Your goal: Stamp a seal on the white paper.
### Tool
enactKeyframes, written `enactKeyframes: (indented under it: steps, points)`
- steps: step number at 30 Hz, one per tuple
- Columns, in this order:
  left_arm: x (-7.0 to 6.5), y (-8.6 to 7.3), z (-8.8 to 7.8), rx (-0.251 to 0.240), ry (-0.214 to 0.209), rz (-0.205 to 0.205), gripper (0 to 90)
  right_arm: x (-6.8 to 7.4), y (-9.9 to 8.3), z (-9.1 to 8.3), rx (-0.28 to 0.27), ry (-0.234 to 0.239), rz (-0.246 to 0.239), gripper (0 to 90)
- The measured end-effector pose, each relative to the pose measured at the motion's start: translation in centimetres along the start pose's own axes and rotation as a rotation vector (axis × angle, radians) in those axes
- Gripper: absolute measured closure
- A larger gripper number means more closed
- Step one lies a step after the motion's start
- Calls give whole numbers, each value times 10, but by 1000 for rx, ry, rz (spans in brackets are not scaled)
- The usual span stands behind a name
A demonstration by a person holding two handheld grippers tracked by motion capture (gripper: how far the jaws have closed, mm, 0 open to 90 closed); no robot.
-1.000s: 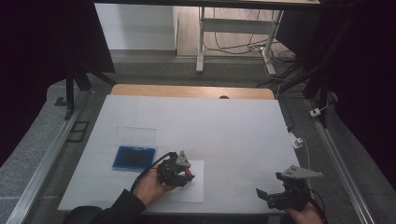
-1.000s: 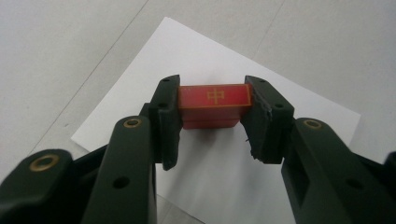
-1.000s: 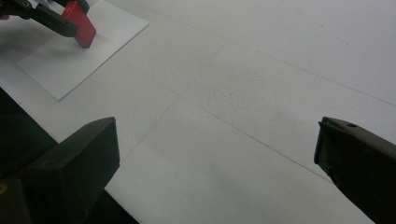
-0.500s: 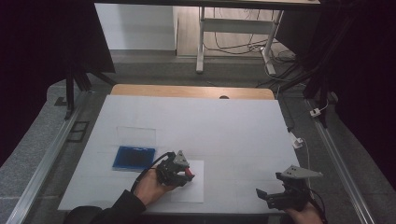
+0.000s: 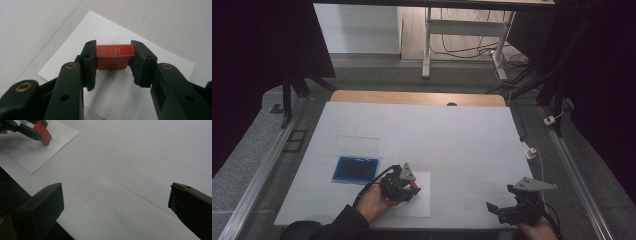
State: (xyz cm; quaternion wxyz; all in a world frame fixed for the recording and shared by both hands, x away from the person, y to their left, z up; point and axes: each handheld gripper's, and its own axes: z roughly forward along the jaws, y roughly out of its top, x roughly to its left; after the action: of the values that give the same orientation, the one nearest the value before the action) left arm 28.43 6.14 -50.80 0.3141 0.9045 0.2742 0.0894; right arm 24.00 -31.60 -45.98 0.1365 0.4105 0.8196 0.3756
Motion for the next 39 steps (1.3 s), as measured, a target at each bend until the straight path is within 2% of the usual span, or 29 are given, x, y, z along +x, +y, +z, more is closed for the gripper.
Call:
enactKeyframes:
  steps: [3, 5, 13, 18, 25, 36, 39]
  points:
    - [5, -1, 0, -10, -32, -18, 585, -1, 0, 0, -1, -2, 1, 1]
    - [6, -2, 0, -11, -35, -20, 586, 0, 0, 0, 0, -1, 1, 1]
    - [-2, 0, 0, 5, 14, 24, 585, 0, 0, 0, 1, 1, 1, 1]
    - [3, 0, 0, -2, -19, -3, 585, 0, 0, 0, 0, 2, -2, 1]
    - [4, 2, -1, 12, -24, 6, 583, 0, 0, 0, 0, 0, -1, 1]
    - [5, 2, -2, 11, -26, 27, 581, 0, 0, -1, -3, 3, -1, 1]
    - [5, 4, -6, -3, -25, 29, 580, 0, 0, -1, -6, 4, 1, 1]
